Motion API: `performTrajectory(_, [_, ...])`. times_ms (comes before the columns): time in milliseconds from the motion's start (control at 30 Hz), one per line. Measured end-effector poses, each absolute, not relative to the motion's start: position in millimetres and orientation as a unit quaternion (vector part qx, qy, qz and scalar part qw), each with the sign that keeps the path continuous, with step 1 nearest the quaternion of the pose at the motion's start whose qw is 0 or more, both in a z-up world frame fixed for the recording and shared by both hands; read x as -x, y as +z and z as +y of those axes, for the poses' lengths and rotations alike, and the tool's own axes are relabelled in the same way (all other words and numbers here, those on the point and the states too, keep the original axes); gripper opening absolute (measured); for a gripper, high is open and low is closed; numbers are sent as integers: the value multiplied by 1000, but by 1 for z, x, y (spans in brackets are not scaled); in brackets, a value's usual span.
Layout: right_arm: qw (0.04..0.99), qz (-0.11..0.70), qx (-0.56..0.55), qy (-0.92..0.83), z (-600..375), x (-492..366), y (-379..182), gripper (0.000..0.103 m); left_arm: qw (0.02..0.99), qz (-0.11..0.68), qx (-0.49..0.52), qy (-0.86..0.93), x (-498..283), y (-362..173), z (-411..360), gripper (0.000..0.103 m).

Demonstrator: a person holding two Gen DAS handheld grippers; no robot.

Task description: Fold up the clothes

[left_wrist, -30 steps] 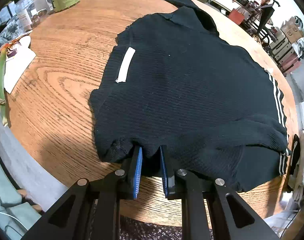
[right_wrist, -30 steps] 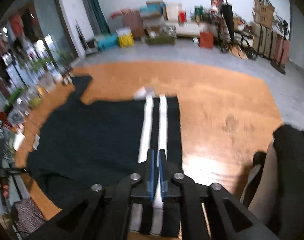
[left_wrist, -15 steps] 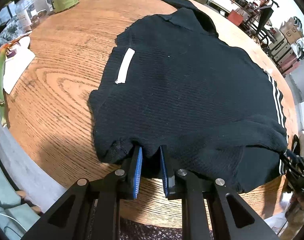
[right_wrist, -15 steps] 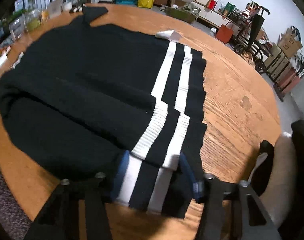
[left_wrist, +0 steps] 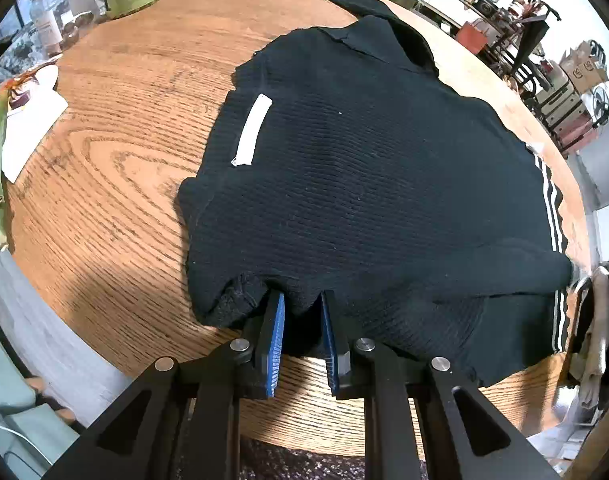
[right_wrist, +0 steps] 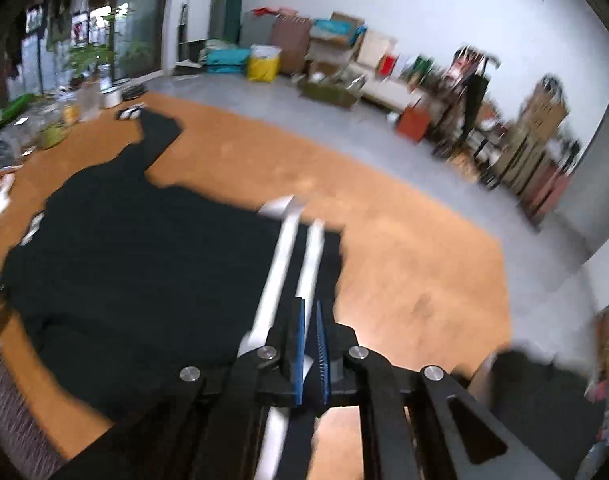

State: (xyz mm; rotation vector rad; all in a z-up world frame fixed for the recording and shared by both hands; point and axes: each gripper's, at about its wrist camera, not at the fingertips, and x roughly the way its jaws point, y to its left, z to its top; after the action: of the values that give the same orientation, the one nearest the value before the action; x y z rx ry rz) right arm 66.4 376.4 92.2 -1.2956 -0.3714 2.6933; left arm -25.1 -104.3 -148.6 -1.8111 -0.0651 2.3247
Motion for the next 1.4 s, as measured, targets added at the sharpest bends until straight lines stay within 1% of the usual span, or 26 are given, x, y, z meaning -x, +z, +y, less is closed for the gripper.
performTrajectory(67, [83, -138, 432, 887, 378, -32, 88, 8, 97, -26, 611, 785, 26, -149, -107, 19])
performTrajectory(100, [81, -135, 443, 883, 378, -17, 83, 9, 98, -29, 610, 786, 26, -149, -108, 19])
performTrajectory(133, [63, -123, 462, 876, 376, -10, 77, 16, 98, -32, 610, 786, 26, -150, -110, 19])
performTrajectory(167, [22, -109, 482, 869, 370, -13, 71, 34, 99, -34, 609, 786, 26, -150, -111, 19])
performTrajectory(233, [-85, -98, 513, 849, 351, -32, 58, 56, 100, -34, 609, 786, 27, -151, -113, 19])
performTrajectory(267, [-121, -115, 522, 837, 342, -46, 50, 57, 100, -34, 609, 786, 27, -151, -114, 19])
performTrajectory(300, [-135, -140, 527, 828, 338, -57, 43, 58, 99, -30, 610, 786, 26, -150, -110, 19])
performTrajectory(333, [-139, -167, 530, 820, 336, -66, 36, 62, 98, -23, 610, 786, 22, -147, -95, 19])
performTrajectory(367, [-133, -187, 532, 815, 340, -73, 31, 65, 98, -17, 610, 786, 19, -145, -84, 19])
performTrajectory(433, [-109, -218, 536, 808, 350, -83, 22, 67, 98, -7, 610, 786, 20, -145, -81, 19])
performTrajectory(467, [-94, -222, 541, 806, 359, -85, 18, 67, 98, -5, 611, 786, 20, -145, -81, 19])
performTrajectory(533, [-83, -203, 556, 802, 378, -81, 12, 67, 98, -9, 610, 786, 21, -145, -82, 19])
performTrajectory(600, [-91, -188, 577, 789, 384, -79, -1, 67, 99, -16, 608, 787, 20, -146, -84, 19])
performTrajectory(633, [-96, -181, 589, 782, 385, -79, -8, 65, 99, -20, 606, 789, 20, -146, -85, 19])
performTrajectory(800, [-115, -223, 566, 785, 360, -100, -17, 60, 99, -23, 605, 790, 20, -147, -85, 19])
performTrajectory(833, [-107, -231, 559, 789, 356, -101, -18, 52, 99, -21, 606, 789, 21, -147, -85, 19])
performTrajectory(867, [-99, -239, 551, 793, 353, -102, -19, 40, 99, -19, 606, 789, 21, -147, -84, 19])
performTrajectory(933, [-96, -216, 558, 796, 355, -98, -22, 34, 100, -18, 606, 789, 21, -147, -84, 19])
performTrajectory(1000, [-103, -186, 577, 788, 359, -94, -29, 34, 105, -23, 604, 790, 21, -148, -86, 19])
performTrajectory(1067, [-113, -207, 574, 784, 353, -101, -32, 37, 109, -31, 602, 790, 21, -148, -88, 19])
performTrajectory(1133, [-120, -215, 572, 782, 351, -107, -31, 43, 112, -40, 602, 790, 22, -149, -91, 19])
performTrajectory(1267, [-118, -217, 575, 780, 351, -114, -32, 45, 111, -36, 602, 790, 22, -150, -89, 19])
performTrajectory(1333, [-106, -193, 579, 785, 355, -110, -31, 43, 111, -33, 602, 790, 23, -150, -89, 19])
performTrajectory(1400, [-98, -164, 581, 791, 361, -105, -30, 39, 112, -35, 602, 790, 18, -149, -93, 19])
